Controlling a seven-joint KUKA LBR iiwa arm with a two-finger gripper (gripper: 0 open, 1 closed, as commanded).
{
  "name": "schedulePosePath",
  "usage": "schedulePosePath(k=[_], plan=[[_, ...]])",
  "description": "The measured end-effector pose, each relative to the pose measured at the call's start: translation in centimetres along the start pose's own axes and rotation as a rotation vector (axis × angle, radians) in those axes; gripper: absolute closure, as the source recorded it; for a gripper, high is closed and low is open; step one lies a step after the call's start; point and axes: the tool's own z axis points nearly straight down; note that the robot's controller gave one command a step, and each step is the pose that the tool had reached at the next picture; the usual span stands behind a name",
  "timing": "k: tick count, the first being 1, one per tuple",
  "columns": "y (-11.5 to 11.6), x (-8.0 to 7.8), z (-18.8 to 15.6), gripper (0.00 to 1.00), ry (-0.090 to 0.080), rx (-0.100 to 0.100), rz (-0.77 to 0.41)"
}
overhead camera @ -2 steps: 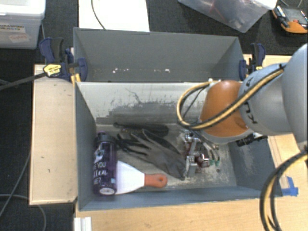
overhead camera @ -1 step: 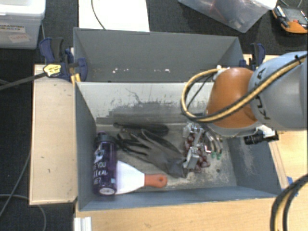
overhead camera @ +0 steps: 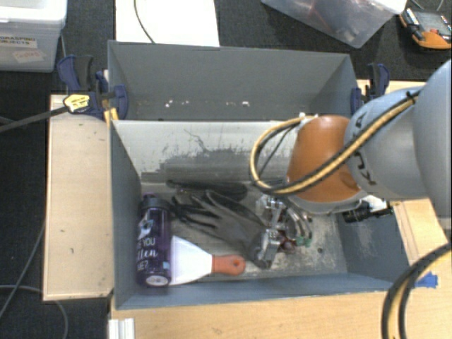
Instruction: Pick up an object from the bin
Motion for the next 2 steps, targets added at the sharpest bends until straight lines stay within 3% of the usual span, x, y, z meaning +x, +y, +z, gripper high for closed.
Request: schedulePosePath(k=[1, 2], plan=[[1.5, 3.7, 3.0, 0.0, -0.024, -0.001, 0.07], [0.2, 1.8, 2.9, 1.0, -0.013, -0.002, 0.163]])
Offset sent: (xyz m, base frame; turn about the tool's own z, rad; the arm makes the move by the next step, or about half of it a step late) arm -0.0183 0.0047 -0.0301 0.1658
